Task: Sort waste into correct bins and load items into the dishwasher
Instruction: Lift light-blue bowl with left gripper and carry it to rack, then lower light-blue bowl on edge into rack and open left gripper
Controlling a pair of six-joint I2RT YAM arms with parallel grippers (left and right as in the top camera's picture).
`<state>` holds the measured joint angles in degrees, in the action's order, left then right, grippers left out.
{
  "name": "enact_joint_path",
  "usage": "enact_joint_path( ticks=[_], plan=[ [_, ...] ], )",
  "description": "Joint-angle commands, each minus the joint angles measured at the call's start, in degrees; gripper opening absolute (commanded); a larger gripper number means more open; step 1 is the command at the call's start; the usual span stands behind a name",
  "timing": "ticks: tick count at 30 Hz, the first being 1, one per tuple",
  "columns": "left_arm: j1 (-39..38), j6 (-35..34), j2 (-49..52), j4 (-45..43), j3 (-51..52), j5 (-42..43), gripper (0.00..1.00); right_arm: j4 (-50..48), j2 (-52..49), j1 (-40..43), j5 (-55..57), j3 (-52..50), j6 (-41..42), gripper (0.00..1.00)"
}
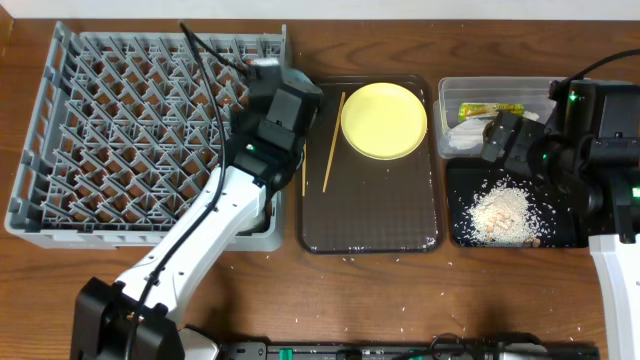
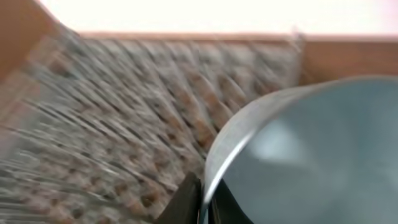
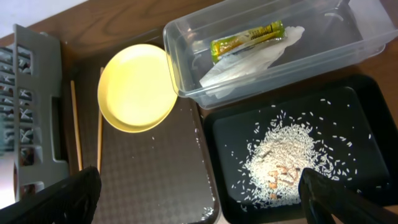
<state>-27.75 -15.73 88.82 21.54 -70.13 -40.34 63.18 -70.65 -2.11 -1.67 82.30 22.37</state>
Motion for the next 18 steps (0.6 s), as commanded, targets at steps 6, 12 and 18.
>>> enact_joint_path(
  ticks=[6, 12, 18],
  plan=[
    [6.01, 24.28, 4.98, -16.06, -1.09, -25.31, 0.07, 0.04, 0.09, 0.59, 0.35, -0.04, 0.52, 0.99],
    [6.95, 37.31, 15.43, -28.68, -1.09, -29.86, 0.07, 0.04, 0.09, 0.59, 0.35, -0.04, 0.52, 0.99],
    [6.78, 41.05, 22.21, -34.49, -0.98, -32.83, 0.07, 0.04, 0.09, 0.59, 0.35, -0.04, 0.52, 0.99]
  ],
)
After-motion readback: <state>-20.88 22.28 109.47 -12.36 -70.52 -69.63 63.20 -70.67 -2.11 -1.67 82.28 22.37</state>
